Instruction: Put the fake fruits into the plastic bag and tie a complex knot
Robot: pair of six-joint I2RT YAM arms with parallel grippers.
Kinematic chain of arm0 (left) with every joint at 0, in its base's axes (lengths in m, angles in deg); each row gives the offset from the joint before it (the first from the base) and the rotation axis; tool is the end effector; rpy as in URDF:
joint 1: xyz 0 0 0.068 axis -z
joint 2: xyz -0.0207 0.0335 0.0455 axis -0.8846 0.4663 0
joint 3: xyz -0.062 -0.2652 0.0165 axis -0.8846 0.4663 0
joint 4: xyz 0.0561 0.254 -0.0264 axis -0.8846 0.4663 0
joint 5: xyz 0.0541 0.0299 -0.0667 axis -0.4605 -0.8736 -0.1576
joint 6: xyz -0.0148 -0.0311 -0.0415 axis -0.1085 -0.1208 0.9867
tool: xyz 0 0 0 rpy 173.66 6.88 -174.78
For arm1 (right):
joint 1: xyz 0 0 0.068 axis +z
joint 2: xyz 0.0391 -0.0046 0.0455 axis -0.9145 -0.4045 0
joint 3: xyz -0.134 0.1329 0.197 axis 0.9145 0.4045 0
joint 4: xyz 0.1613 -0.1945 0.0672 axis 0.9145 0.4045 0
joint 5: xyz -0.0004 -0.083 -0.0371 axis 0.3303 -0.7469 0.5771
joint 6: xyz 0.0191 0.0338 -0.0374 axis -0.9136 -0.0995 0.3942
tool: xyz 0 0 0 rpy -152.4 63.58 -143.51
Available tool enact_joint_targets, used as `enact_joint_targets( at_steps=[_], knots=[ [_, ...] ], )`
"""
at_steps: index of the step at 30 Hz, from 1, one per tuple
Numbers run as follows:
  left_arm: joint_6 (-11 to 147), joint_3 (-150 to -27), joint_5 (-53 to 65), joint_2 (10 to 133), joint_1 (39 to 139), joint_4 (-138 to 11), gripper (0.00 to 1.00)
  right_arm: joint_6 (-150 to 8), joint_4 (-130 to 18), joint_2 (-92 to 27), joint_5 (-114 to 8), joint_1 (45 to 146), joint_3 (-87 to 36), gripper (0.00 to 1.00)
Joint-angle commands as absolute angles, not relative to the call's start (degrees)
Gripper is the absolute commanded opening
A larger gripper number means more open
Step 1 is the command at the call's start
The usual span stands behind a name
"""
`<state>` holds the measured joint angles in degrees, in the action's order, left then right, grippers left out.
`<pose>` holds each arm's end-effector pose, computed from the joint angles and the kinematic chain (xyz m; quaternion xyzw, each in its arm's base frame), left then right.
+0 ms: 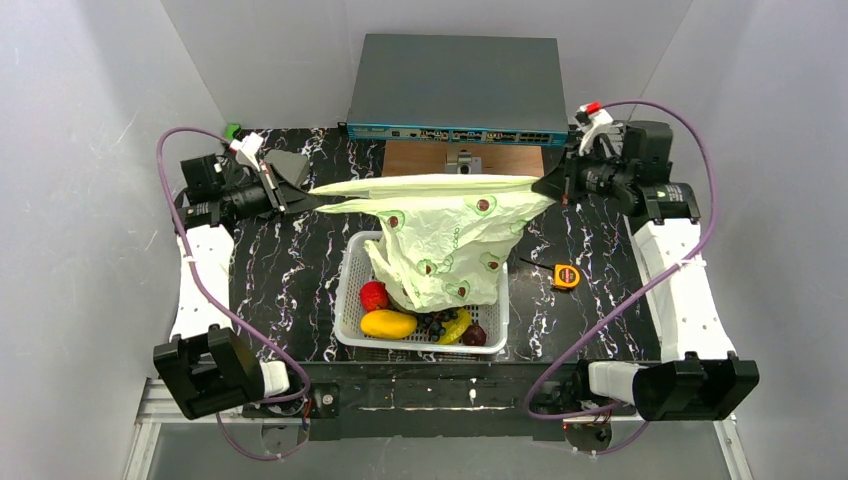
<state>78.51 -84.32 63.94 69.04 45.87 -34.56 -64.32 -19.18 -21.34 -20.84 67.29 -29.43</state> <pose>0.2642 0.0435 0.3605 0.0136 0.7771 -0.4957 0.3875 0.2484 0.0280 0.4150 -0.1850 0.8011 0.3004 0.4834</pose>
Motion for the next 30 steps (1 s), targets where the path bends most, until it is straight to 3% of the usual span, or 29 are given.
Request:
enact_joint_targets(
  at_steps=[1,2,5,6,8,10,11,13,17,22,30],
  knots=[
    [74.12,-84.17,56.45,68.76,47.97,-30.83,0.02,-63.40,-24.17,-22.43,-29.46,73.86,-31.02,0.01],
    [73.84,-83.97,55.03,68.54,47.97,-30.89,0.13,-63.60,-25.47,-22.99,-30.54,75.24,-31.08,0.01],
    [67.72,-88.37,50.04,70.30,46.65,-23.23,0.62,-65.44,-27.46,-24.80,-34.95,76.48,-32.50,0.01],
    [64.02,-91.07,50.95,71.75,45.22,-18.89,0.73,-65.84,-27.54,-25.56,-36.88,76.51,-33.58,0.09],
    [55.05,-98.96,54.80,74.86,41.90,-9.25,0.85,-65.76,-25.70,-26.67,-38.16,75.85,-37.15,0.51],
    [43.48,-105.52,56.85,76.88,39.44,0.03,0.89,-66.25,-23.53,-26.20,-36.46,74.30,-39.95,0.92],
    [36.18,-108.27,58.68,77.79,38.82,5.19,0.90,-66.27,-22.30,-24.90,-35.72,73.74,-40.42,0.98],
    [18.94,-113.04,63.04,77.87,38.73,16.73,0.97,-64.46,-19.02,-22.08,-33.03,72.69,-39.88,0.98],
    [-5.94,-113.08,64.75,74.22,45.04,29.59,0.98,-58.17,-10.24,-14.17,-25.50,71.86,-34.99,0.98],
    [-11.32,-101.92,56.43,65.67,64.98,15.89,0.98,-52.06,1.30,-5.54,-15.67,72.01,-24.38,0.98],
    [-10.51,-92.10,43.73,64.64,85.78,-0.44,0.97,-42.62,-1.58,3.68,-16.47,76.43,-9.72,0.98]
  ],
)
